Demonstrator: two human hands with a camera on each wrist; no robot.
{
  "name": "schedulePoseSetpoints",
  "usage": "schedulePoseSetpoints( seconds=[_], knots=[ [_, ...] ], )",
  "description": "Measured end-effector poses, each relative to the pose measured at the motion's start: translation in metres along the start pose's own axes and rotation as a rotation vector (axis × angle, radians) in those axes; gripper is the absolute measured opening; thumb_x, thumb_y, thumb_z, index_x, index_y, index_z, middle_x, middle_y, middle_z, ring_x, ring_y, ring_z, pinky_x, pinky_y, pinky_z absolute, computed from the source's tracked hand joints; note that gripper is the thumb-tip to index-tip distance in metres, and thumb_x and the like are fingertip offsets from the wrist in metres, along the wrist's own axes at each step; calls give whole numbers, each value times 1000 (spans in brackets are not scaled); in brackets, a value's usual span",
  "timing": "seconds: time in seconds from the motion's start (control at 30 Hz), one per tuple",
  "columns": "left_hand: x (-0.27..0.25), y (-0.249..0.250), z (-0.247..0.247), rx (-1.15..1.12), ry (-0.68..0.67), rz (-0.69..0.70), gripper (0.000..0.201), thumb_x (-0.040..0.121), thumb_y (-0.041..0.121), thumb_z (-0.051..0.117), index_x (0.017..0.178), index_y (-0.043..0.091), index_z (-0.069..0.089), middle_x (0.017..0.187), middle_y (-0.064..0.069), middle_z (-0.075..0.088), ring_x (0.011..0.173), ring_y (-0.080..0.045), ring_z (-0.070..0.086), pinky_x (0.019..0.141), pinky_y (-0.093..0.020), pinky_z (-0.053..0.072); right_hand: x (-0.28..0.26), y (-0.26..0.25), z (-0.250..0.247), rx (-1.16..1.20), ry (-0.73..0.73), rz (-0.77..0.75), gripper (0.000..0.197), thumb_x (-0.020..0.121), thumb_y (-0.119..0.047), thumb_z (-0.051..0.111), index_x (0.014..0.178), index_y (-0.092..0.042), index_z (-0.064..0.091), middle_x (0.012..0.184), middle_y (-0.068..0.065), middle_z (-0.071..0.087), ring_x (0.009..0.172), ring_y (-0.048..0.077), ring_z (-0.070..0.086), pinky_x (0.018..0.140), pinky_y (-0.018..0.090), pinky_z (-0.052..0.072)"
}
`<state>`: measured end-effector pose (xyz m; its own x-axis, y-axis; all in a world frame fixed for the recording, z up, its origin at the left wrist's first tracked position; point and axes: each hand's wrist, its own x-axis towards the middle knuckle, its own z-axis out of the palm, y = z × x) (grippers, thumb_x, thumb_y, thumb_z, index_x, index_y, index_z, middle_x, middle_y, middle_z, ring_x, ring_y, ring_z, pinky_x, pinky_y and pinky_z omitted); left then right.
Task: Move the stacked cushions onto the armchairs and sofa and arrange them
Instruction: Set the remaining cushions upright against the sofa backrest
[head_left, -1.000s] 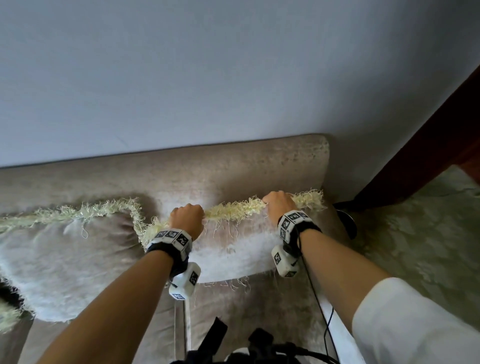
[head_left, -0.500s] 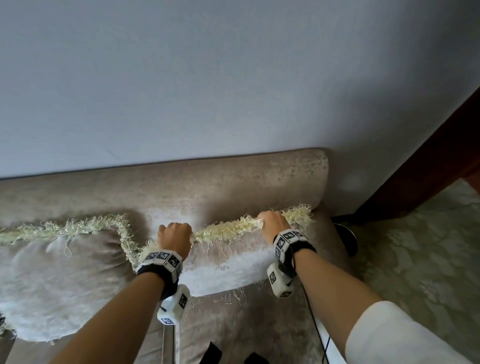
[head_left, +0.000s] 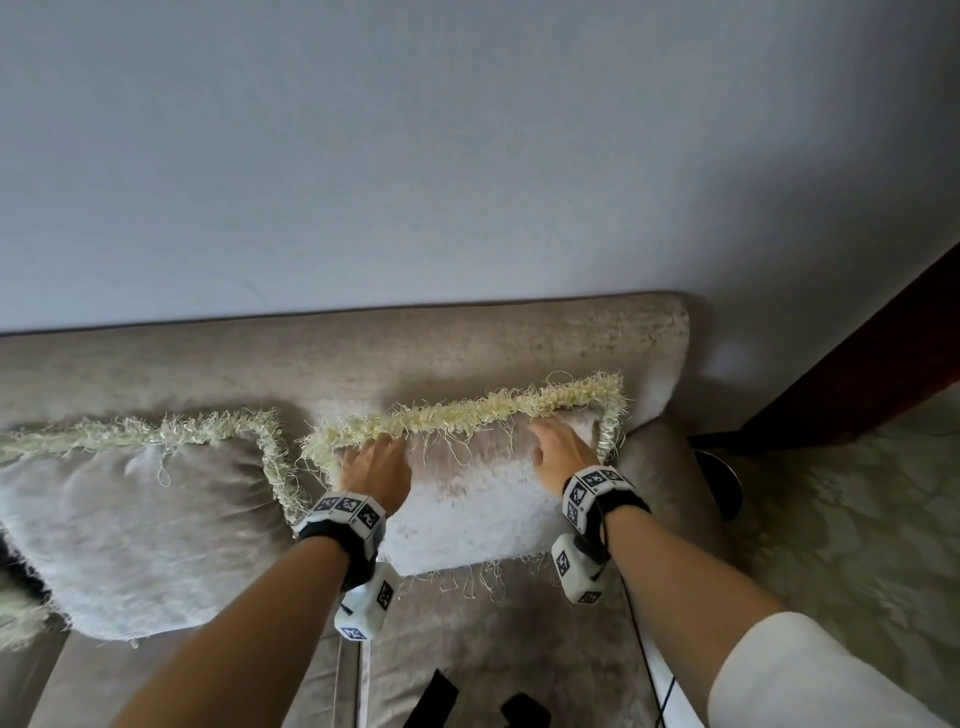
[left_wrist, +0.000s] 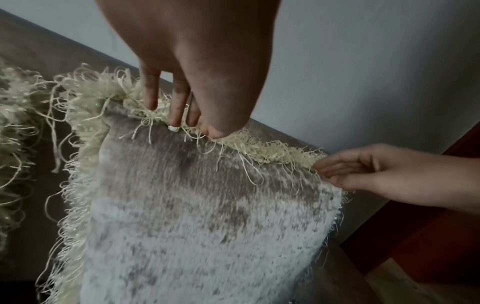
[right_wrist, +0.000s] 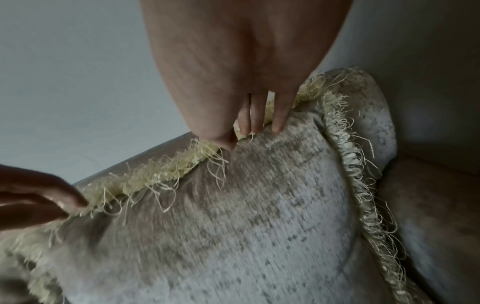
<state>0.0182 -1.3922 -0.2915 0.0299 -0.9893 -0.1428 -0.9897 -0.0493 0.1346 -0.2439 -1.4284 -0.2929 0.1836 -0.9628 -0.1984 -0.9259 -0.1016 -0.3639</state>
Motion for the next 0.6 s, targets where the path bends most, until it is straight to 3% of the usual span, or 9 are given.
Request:
schedulePoseSetpoints(
  seconds=[0.07, 0.23, 0.3, 0.37, 0.4, 0.43, 0.5, 0.6],
  knots=[
    [-3, -1, 7, 5, -41, -1, 30, 95, 23, 41, 122, 18, 52, 128, -3, 57, 109, -20, 59, 97, -53, 45, -5, 0, 1, -72, 14, -34, 46, 96, -8, 52, 140, -19, 46, 153, -1, 38, 142, 17, 35, 114, 40, 22],
    [-16, -1, 19, -37, -126, -12, 43, 92, 14, 47, 134, 16, 43, 149, 0, 33, 134, -22, 37, 102, -49, 44, 3, 0, 8, -103, 21, -167, 48, 91, -6, 58, 137, -14, 47, 157, 5, 27, 144, 22, 29, 115, 37, 34],
    [-16, -9, 26, -55, -156, -17, 52, 89, 10, 47, 139, 22, 37, 157, 2, 20, 143, -22, 23, 102, -54, 43, 14, 1, 12, -113, -86, -101, 61, 92, -12, 59, 147, -21, 34, 160, 8, 20, 148, 28, 20, 117, 51, 27],
    [-15, -10, 33, -68, -245, -22, 70, 87, 6, 47, 147, 33, 23, 161, 5, 3, 147, -28, 9, 103, -60, 40, 21, 7, 14, -124, -222, 28, 78, 92, -31, 57, 151, -41, 7, 161, 10, 15, 149, 35, 13, 113, 70, 6],
    [-14, -7, 38, -76, -280, -21, 80, 87, 5, 47, 149, 39, 12, 161, 5, -3, 147, -34, 4, 103, -64, 36, 24, 13, 14, -147, -274, 58, 81, 92, -39, 54, 150, -45, -2, 161, 12, 12, 148, 39, 11, 110, 73, -5],
    [-12, -3, 44, -81, -298, -12, 88, 86, 5, 48, 149, 44, 1, 160, 5, -7, 145, -40, 0, 104, -67, 31, 27, 22, 15, -182, -312, 57, 81, 92, -45, 51, 150, -44, -6, 162, 13, 9, 148, 41, 11, 109, 73, -10],
    [-6, 8, 57, -87, -305, 40, 96, 86, 15, 53, 143, 53, -14, 160, 3, -9, 143, -47, -2, 105, -73, 17, 33, 43, 14, -271, -334, 6, 82, 92, -50, 49, 154, -35, -2, 163, 12, 7, 147, 40, 15, 111, 72, -8],
    [8, 21, 76, -12, -333, 82, 93, 84, 35, 54, 145, 47, -14, 160, -3, -11, 145, -44, 0, 109, -72, 5, 40, 62, 12, -342, -380, -2, 81, 91, -55, 47, 155, -23, 10, 164, 7, 7, 150, 30, 11, 114, 68, 0]
  ],
)
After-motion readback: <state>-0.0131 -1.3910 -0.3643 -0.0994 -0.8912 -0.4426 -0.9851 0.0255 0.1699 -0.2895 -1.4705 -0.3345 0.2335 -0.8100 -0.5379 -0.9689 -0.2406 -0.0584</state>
